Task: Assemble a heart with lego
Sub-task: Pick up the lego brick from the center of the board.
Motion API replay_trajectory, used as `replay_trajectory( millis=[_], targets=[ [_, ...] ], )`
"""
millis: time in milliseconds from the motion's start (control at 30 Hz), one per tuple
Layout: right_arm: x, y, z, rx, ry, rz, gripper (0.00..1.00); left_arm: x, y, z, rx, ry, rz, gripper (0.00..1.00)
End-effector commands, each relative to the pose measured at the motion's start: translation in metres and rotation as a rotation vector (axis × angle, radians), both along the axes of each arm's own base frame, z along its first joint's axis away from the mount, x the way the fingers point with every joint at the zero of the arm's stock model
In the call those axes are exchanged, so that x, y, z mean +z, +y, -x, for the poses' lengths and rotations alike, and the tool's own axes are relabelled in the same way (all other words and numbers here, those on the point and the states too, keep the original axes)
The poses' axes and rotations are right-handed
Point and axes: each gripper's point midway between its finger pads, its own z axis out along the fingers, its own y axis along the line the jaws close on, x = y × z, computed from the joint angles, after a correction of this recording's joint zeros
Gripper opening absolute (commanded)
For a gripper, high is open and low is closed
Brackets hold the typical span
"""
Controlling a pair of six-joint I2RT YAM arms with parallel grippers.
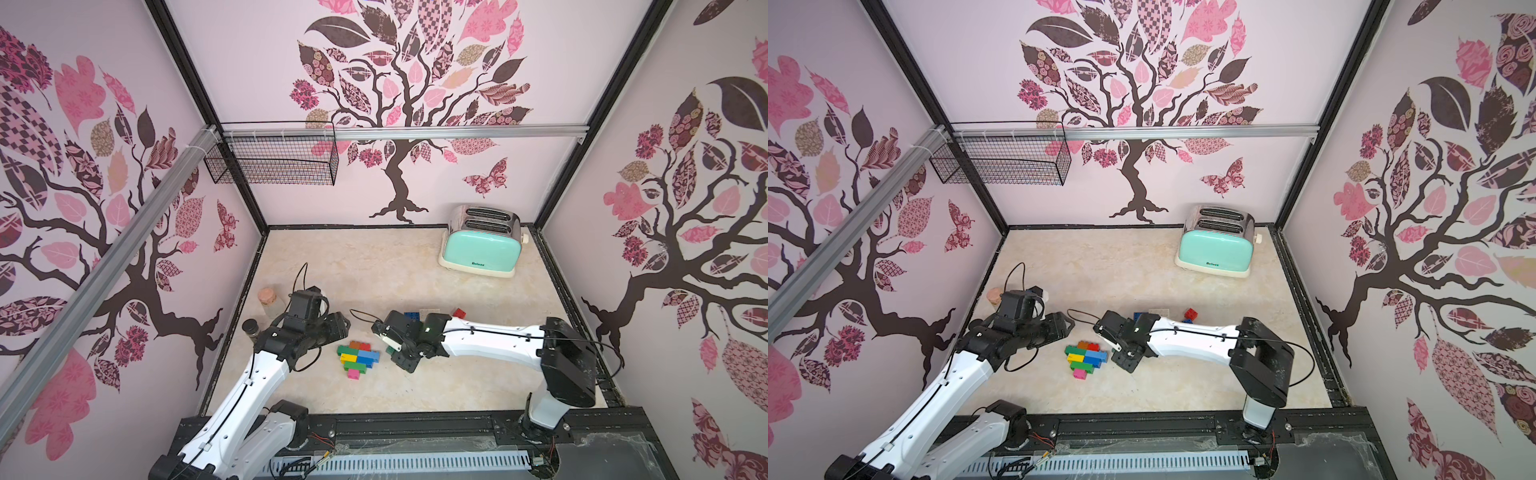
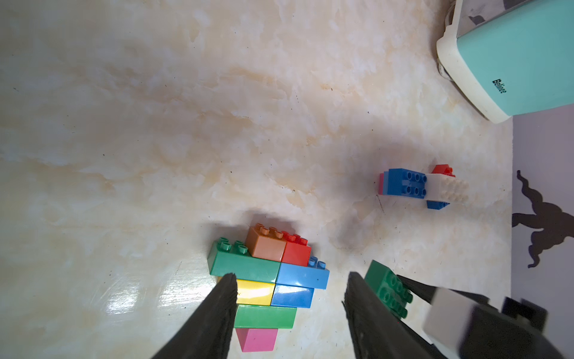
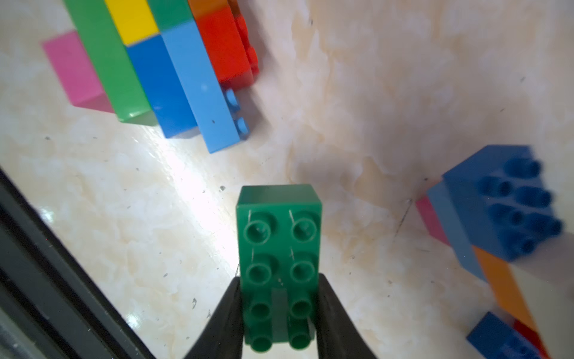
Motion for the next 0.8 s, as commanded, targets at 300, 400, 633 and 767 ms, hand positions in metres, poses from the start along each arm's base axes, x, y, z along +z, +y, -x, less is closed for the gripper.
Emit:
replay_trajectory(
  millis=[300,400,633,767],
  targets=[
    [0.084,0.006,-0.06,0.339,-0.162,-0.087,0.28,0.011,-0.018,-0.026,-0.02,-0.01,0.124,0.59],
    [0.079,0.001,-0.075,0.373,-0.155,-0.041,0.28,0.014,-0.022,-0.036,-0.027,-0.012,0.129,0.58],
    [0.055,-0.012,-0.107,0.42,-0.189,0.065,0.29,0.007,-0.033,-0.055,-0.051,0.01,0.155,0.58],
    [0.051,-0.02,-0.122,0.407,-0.207,0.085,0.29,0.003,-0.039,-0.066,-0.06,0.015,0.168,0.58]
  ],
)
